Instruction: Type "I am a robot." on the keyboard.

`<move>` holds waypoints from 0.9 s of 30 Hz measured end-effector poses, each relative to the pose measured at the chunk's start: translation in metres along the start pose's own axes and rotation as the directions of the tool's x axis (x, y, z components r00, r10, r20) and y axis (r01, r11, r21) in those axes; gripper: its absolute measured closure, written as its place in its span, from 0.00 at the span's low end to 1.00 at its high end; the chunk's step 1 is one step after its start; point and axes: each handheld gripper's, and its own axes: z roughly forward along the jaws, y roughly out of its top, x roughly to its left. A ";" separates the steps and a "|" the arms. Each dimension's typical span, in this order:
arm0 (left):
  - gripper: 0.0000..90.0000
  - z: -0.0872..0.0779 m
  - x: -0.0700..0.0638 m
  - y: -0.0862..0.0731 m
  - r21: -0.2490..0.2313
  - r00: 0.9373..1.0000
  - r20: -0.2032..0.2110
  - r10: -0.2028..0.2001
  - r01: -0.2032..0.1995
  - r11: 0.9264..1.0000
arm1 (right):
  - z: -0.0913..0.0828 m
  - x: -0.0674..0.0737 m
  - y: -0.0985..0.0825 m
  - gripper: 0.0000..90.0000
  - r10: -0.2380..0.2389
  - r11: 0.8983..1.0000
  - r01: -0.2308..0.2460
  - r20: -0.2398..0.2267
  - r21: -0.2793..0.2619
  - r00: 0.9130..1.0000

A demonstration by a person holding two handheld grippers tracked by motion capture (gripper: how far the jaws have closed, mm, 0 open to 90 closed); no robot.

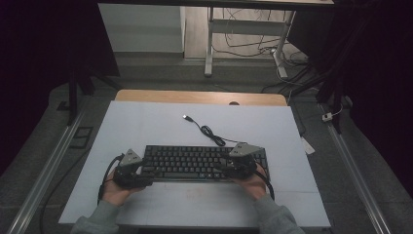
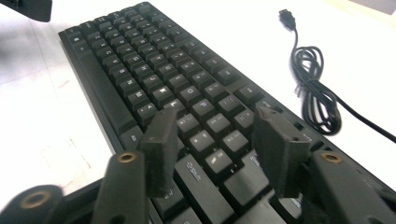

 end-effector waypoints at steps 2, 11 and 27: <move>0.35 0.001 0.000 0.000 0.003 1.000 -0.002 0.001 -0.001 1.000 | 0.003 0.001 0.001 0.73 0.007 1.000 -0.006 -0.015 0.008 1.000; 0.35 0.003 -0.003 -0.001 0.012 1.000 0.002 0.010 -0.010 1.000 | 0.029 0.012 0.016 0.99 0.012 0.997 -0.005 -0.094 0.073 0.995; 0.35 0.006 -0.005 -0.001 0.033 1.000 0.006 0.025 -0.025 0.999 | 0.045 0.022 0.018 0.99 0.002 0.993 0.011 -0.109 0.117 0.994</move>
